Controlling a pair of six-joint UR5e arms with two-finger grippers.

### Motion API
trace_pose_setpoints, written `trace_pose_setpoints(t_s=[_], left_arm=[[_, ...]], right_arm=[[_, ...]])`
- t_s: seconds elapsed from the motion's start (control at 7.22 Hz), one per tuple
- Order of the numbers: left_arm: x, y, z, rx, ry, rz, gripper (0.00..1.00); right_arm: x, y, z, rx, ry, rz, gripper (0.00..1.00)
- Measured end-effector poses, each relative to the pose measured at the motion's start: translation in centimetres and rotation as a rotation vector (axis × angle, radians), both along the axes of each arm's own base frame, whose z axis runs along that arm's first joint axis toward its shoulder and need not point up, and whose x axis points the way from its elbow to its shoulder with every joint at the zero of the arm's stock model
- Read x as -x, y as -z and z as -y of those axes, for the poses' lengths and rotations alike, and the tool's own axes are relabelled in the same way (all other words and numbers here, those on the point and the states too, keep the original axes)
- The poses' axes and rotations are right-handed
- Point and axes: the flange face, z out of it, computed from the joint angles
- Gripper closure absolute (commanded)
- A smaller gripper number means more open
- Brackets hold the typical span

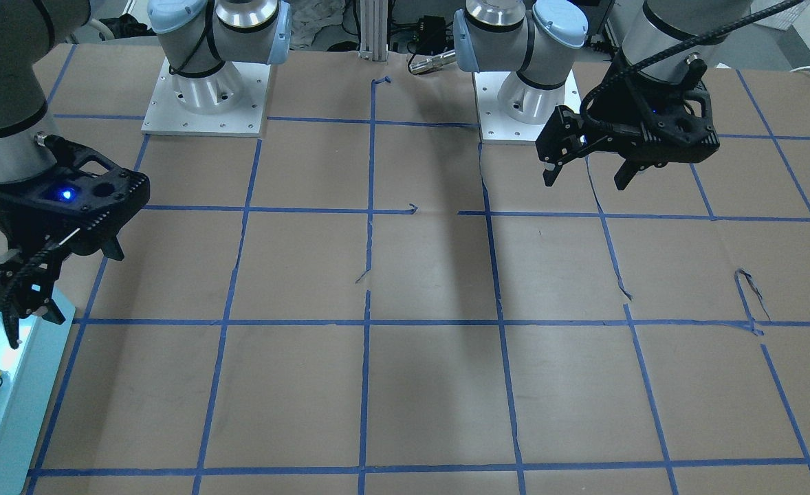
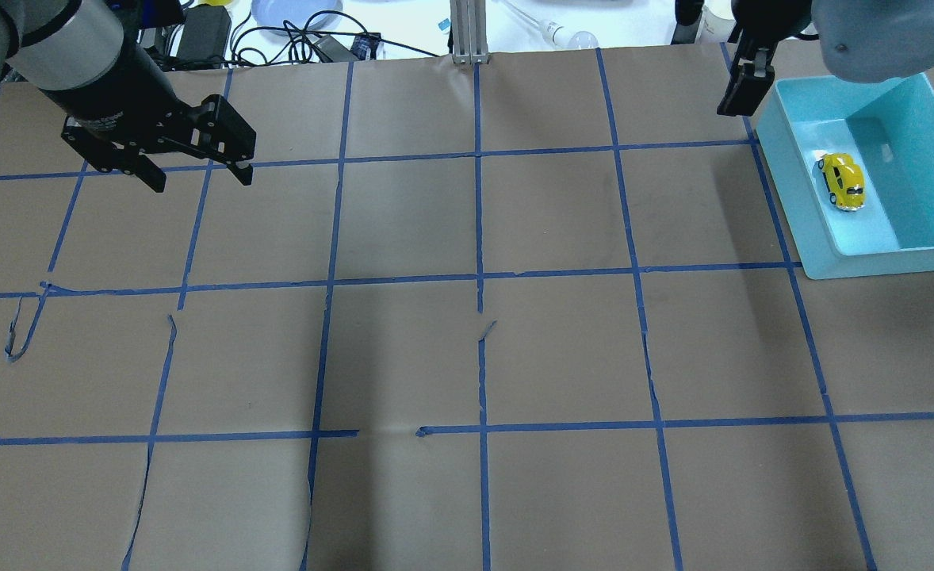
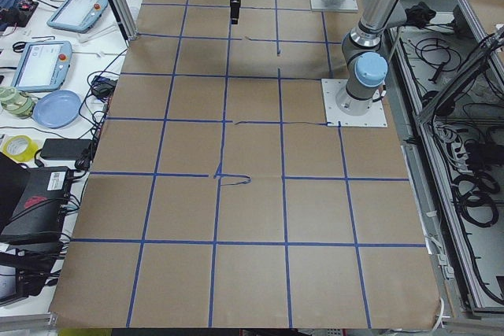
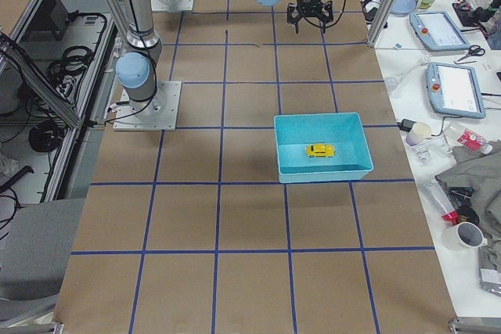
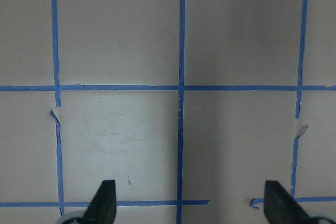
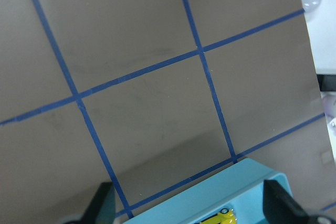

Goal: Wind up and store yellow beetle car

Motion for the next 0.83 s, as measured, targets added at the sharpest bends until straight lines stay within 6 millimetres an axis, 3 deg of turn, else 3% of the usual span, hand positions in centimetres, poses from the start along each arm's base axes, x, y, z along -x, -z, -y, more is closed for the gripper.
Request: trace_pose_setpoints(t_s=[0.42, 0.83], left_arm=[[0.0, 0.0, 0.0, 0.002, 0.001, 0.000, 0.00], [-0.2, 0.0, 0.1, 0.003, 0.000, 0.000, 0.00]], right_arm=[[-0.5, -1.3, -1.6, -0.024, 0.563, 0.150, 0.00], [-2.5, -2.8, -5.1, -0.107, 0.875, 0.251, 0.00]])
